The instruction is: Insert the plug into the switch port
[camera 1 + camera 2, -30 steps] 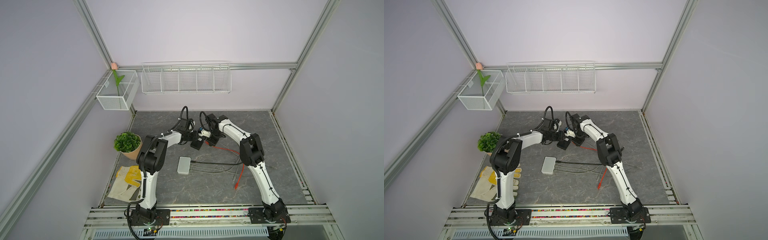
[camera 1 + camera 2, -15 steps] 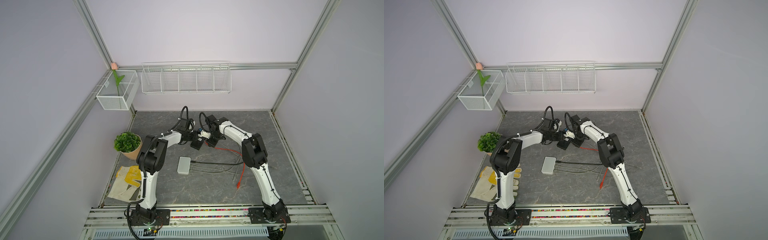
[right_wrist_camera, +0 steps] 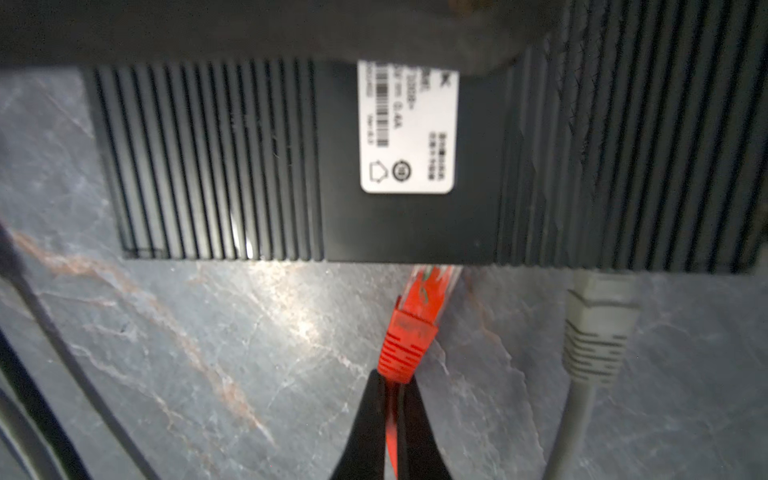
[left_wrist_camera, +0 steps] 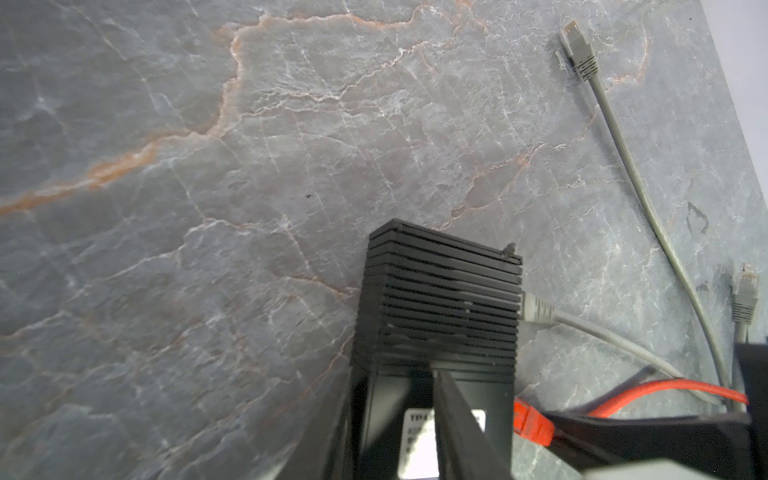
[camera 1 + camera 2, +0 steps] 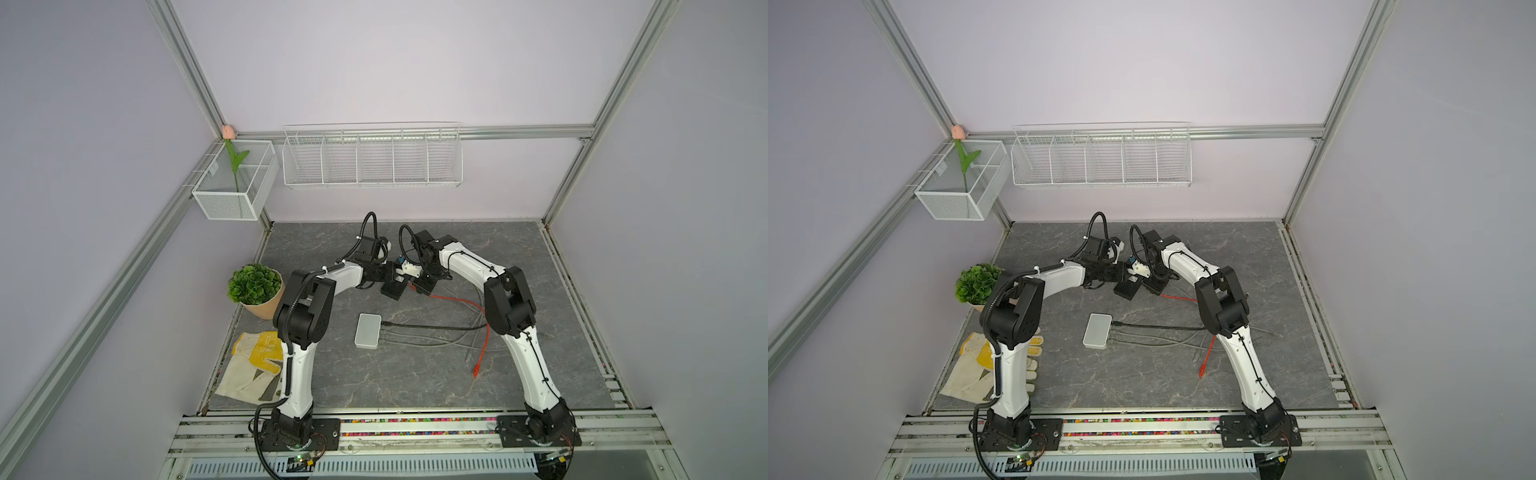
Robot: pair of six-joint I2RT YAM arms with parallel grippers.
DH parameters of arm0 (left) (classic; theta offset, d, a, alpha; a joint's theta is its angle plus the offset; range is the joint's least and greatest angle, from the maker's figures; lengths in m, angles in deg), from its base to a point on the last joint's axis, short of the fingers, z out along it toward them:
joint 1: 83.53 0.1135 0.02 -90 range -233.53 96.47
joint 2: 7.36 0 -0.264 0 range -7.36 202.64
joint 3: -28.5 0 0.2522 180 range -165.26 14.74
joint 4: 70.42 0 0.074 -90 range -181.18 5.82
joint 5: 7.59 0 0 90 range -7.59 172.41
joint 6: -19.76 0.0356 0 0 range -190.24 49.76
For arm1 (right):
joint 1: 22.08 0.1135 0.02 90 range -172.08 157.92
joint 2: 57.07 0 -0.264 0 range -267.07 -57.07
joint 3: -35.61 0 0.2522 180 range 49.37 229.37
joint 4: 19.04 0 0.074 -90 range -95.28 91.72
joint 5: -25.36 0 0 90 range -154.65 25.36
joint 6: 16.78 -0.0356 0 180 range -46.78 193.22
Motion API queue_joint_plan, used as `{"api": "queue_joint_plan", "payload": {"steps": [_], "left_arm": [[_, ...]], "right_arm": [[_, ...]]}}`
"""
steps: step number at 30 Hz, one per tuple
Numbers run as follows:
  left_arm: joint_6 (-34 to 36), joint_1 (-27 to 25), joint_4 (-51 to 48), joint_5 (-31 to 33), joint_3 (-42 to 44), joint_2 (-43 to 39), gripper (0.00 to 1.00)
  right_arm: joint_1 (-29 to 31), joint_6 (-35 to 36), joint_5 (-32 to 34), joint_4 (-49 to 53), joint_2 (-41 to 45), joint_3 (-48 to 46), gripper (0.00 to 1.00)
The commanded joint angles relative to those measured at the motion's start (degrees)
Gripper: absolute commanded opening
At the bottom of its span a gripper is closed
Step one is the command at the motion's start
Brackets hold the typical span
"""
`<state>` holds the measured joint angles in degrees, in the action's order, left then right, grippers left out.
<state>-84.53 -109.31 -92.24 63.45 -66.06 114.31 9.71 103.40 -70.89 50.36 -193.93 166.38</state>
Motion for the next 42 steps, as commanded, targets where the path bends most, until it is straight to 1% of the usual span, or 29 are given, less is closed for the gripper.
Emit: {"api": "queue_joint_plan", "payload": {"steps": [1, 4, 10, 13, 19, 26, 33, 35, 39, 42], "left_arm": [[2.3, -3.0, -5.4, -5.1, 0.8, 3.7, 0.33], [2.4, -3.0, -5.8, -5.4, 0.6, 3.9, 0.33], [2.5, -3.0, -6.2, -5.1, -0.3, 4.7, 0.33], [2.4, -3.1, -6.4, -5.5, -1.0, 5.2, 0.33], [3.1, -3.0, -6.7, -5.1, -1.0, 5.3, 0.33], [4.0, -2.9, -8.2, -5.1, -2.6, 5.4, 0.33], [5.9, -2.9, -10.8, -5.2, -4.6, 6.3, 0.36], [5.8, -2.5, -11.2, -5.3, -5.2, 6.7, 0.36], [5.1, -1.4, -10.7, -5.3, -5.4, 6.4, 0.36], [4.9, -0.7, -10.7, -5.3, -5.3, 6.0, 0.37]], "right_arm": [[-0.4, 2.6, -2.8, -5.1, 0.4, 5.6, 0.07], [-0.3, 3.2, -3.7, -3.9, -0.5, 7.6, 0.07], [0.5, 4.0, -6.5, -4.4, 0.5, 5.2, 0.07], [0.8, 5.1, -5.8, -4.9, -0.1, 4.0, 0.07], [-1.0, 5.3, -5.0, -4.4, -0.5, 2.3, 0.07], [-2.1, 6.7, -0.6, -4.7, -1.8, 2.4, 0.07], [-2.3, 8.0, -3.7, -4.3, -2.0, 2.6, 0.08], [-2.3, 7.8, -4.0, -3.9, -1.4, 1.3, 0.08], [-2.6, 7.3, -1.3, -6.4, 1.8, -4.7, 0.08], [-3.1, 6.5, -1.4, -6.5, 4.1, -6.2, 0.08]]}}
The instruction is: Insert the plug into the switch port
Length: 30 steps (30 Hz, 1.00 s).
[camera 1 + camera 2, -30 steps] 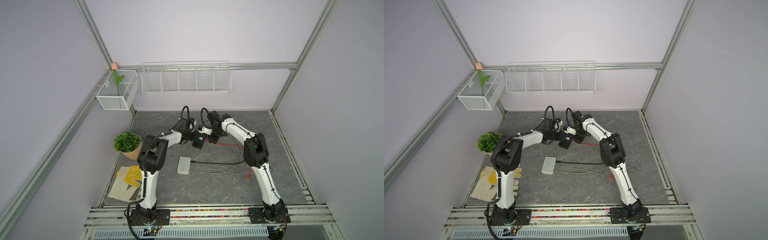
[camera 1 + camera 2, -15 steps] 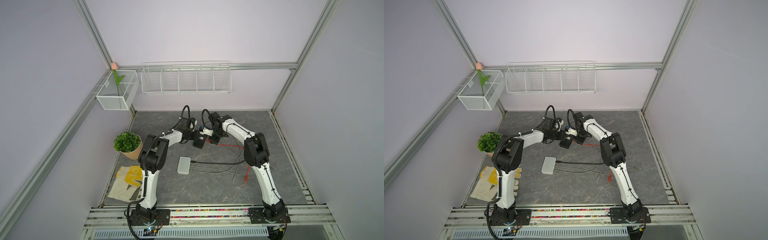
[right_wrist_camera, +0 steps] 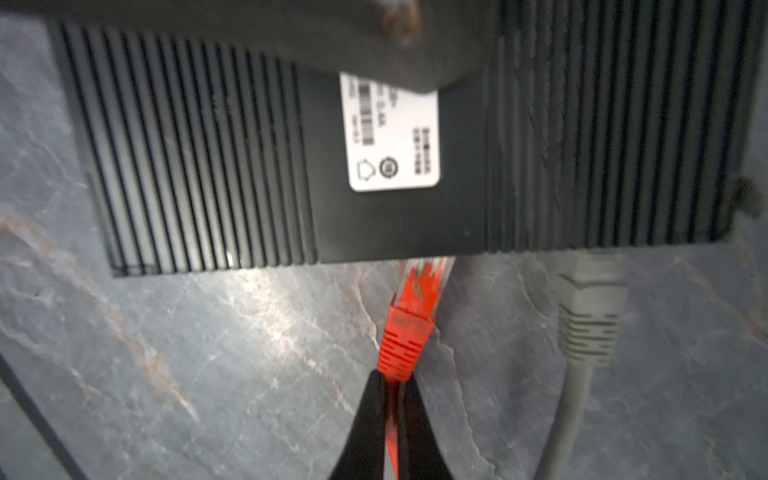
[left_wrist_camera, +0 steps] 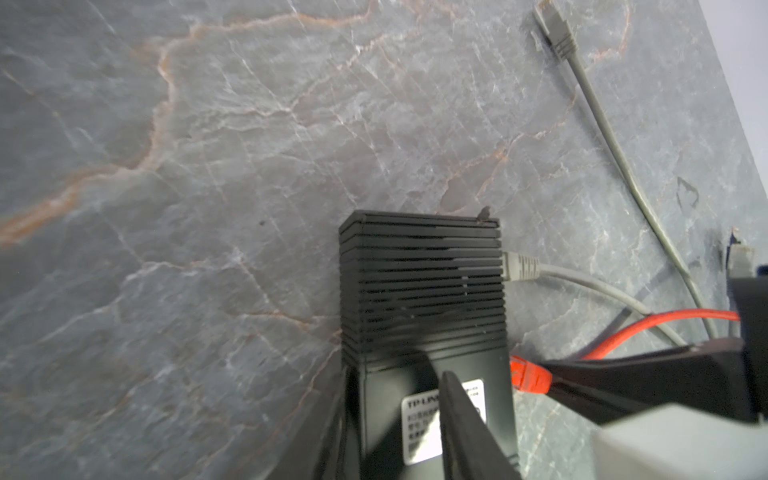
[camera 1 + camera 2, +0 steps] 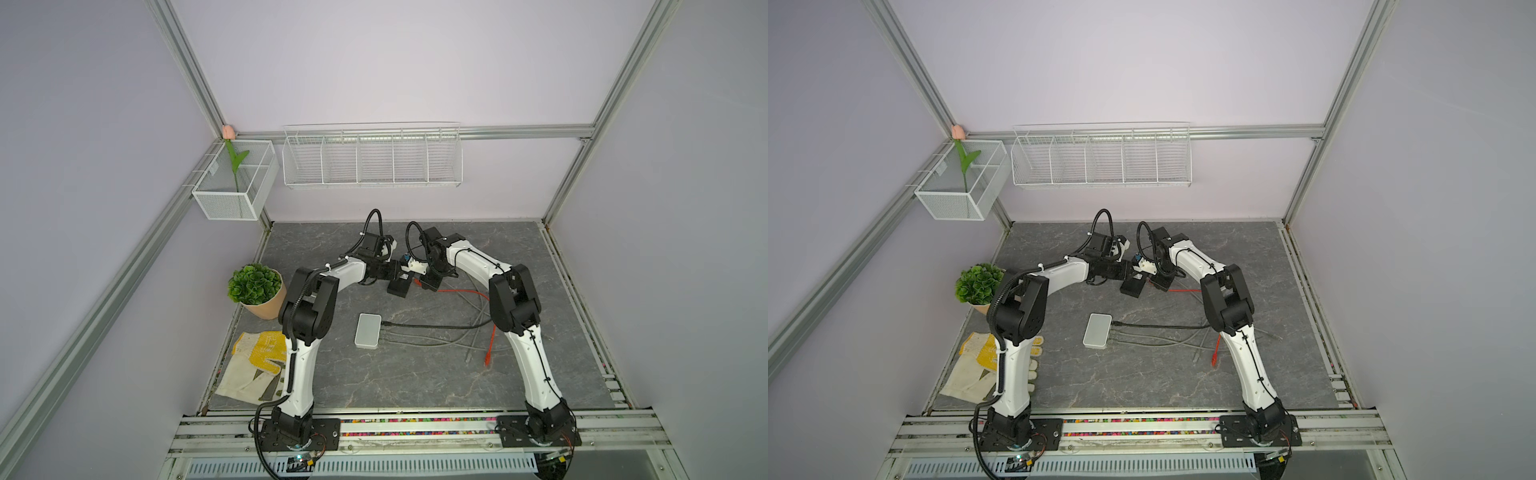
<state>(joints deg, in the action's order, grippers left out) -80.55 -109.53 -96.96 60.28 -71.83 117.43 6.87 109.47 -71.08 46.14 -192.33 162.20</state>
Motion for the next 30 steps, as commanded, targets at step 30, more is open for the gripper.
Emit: {"api": "queue_joint_plan", "payload": {"steps": [30], "left_arm": [[-0.4, 2.6, -5.5, -3.9, 8.7, -5.4, 0.41]], "right_arm": [[0.5, -0.8, -4.8, -0.4, 9.2, -11.6, 0.09]]}}
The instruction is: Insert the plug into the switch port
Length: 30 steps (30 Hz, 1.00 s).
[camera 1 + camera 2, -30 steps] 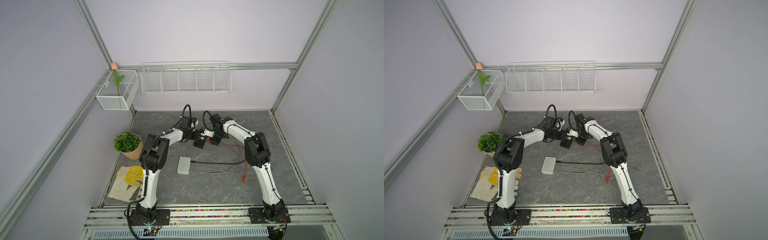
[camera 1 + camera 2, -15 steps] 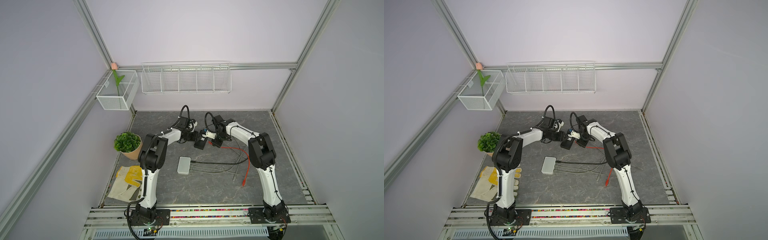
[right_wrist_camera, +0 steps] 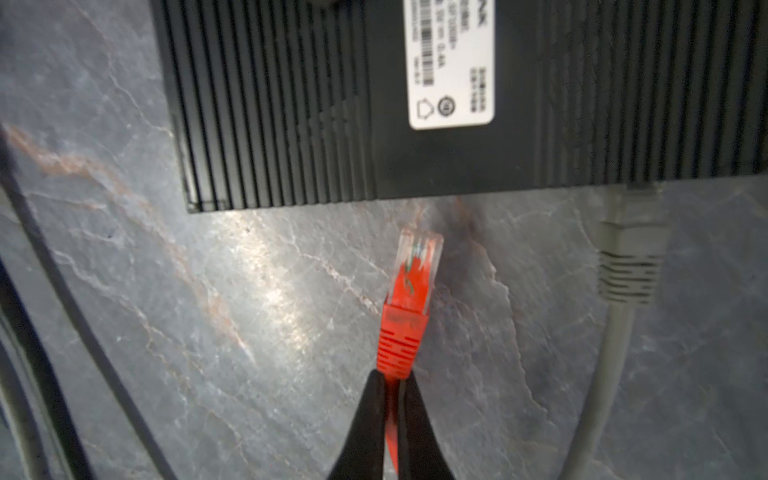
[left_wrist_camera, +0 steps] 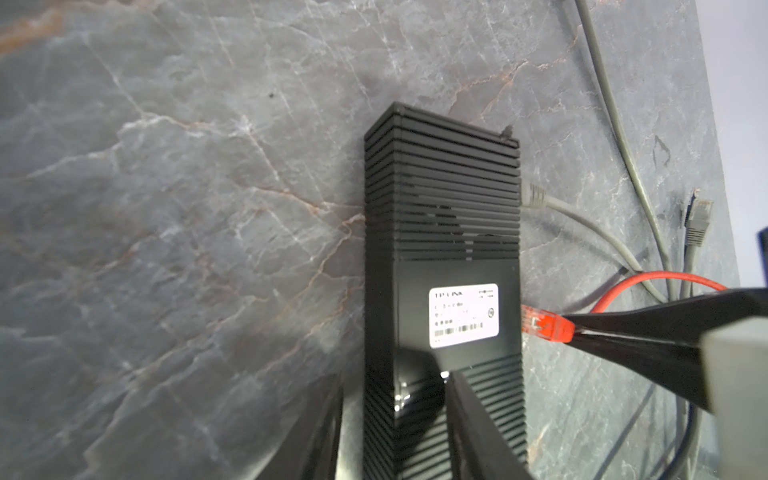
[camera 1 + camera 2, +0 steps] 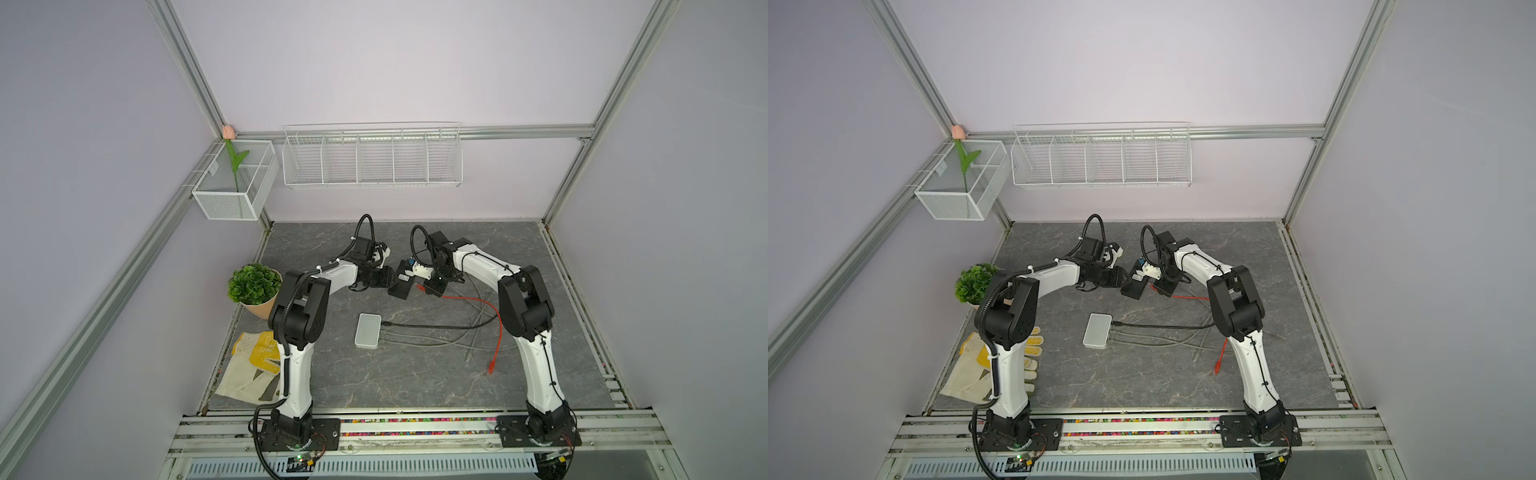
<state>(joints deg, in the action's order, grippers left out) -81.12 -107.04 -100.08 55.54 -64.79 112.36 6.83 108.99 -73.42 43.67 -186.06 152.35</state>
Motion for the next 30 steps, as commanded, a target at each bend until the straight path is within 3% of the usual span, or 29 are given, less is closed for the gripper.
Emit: {"api": "queue_joint_plan", "payload": {"steps": [1, 30], "left_arm": [[0.2, 0.1, -2.3, 0.8, 1.7, -0.5, 0.41], [-0.7, -0.9, -0.6, 0.3, 4.4, -1.2, 0.35]], "right_arm": [[0.7, -0.3, -2.8, 2.0, 3.0, -2.0, 0.09], [4.2, -0.4, -2.4, 2.2, 1.7, 0.8, 0.09]]}}
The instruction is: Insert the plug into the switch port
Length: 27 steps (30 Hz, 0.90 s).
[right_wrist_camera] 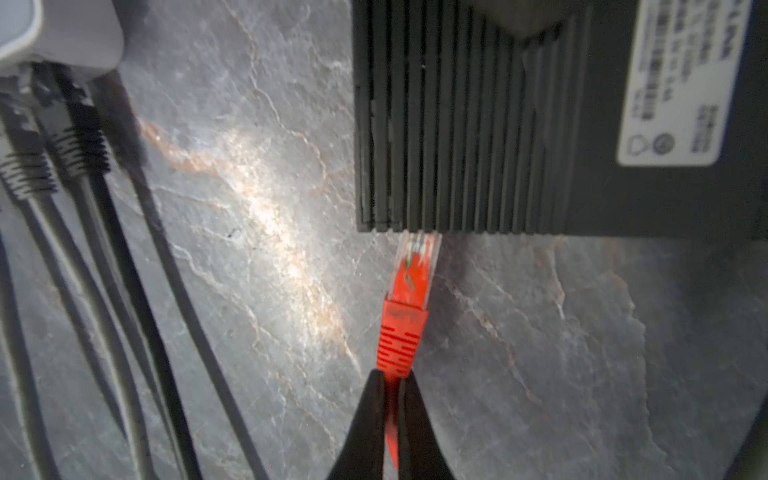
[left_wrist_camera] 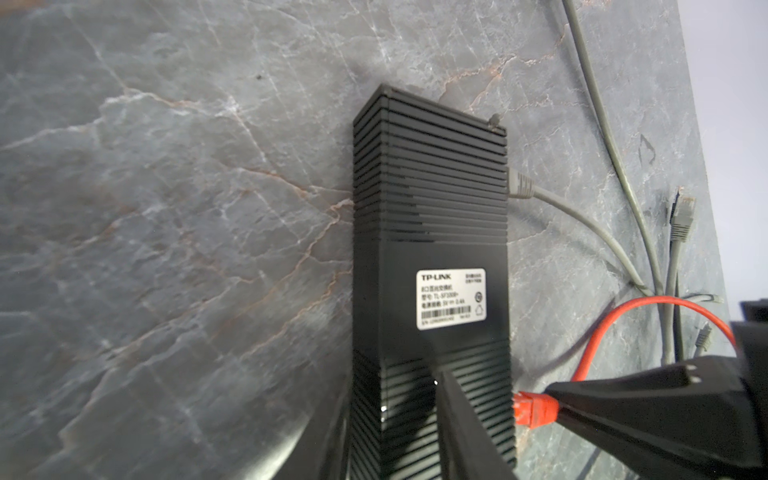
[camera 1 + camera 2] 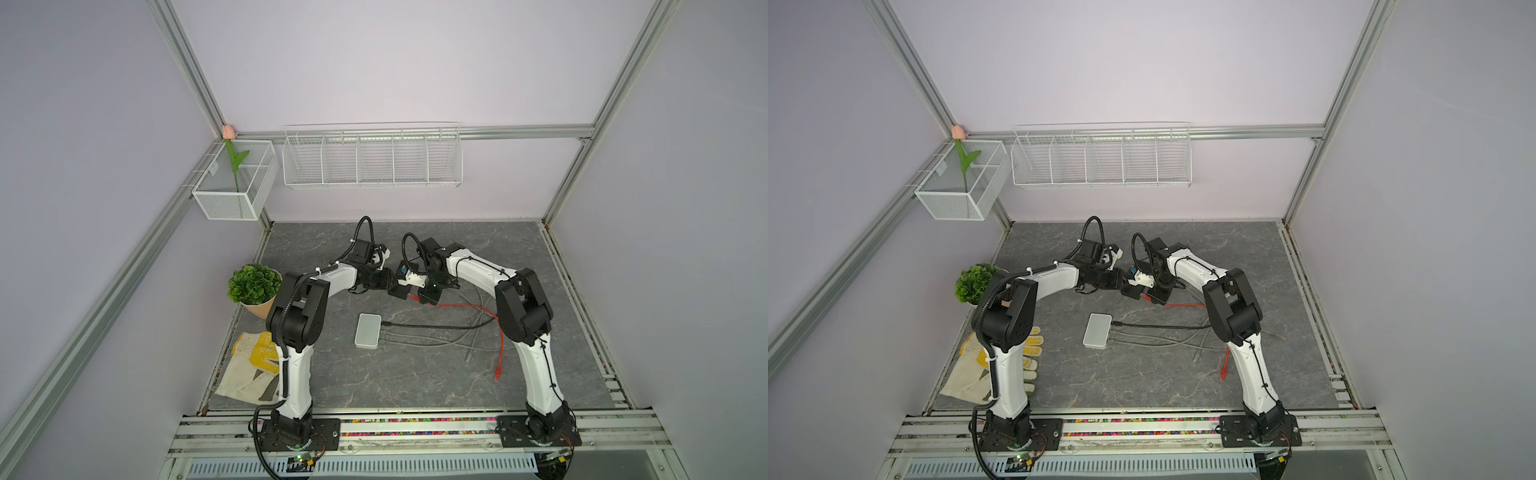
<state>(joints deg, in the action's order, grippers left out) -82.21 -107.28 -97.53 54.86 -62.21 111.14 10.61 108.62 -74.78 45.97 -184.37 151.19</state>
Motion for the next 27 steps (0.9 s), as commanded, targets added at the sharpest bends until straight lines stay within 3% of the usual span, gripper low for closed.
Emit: {"api": "queue_joint_plan", "payload": {"steps": [1, 27], "left_arm": [[0.4, -0.7, -3.2, 1.0, 1.8, 0.2, 0.35], [0.7, -1.1, -2.5, -1.2, 3.0, 0.6, 0.29]], "right_arm": [[0.4, -0.1, -0.9, -0.3, 0.0, 2.0, 0.08], [2.0, -1.3, -0.7, -4.0, -0.8, 0.2, 0.08]]}}
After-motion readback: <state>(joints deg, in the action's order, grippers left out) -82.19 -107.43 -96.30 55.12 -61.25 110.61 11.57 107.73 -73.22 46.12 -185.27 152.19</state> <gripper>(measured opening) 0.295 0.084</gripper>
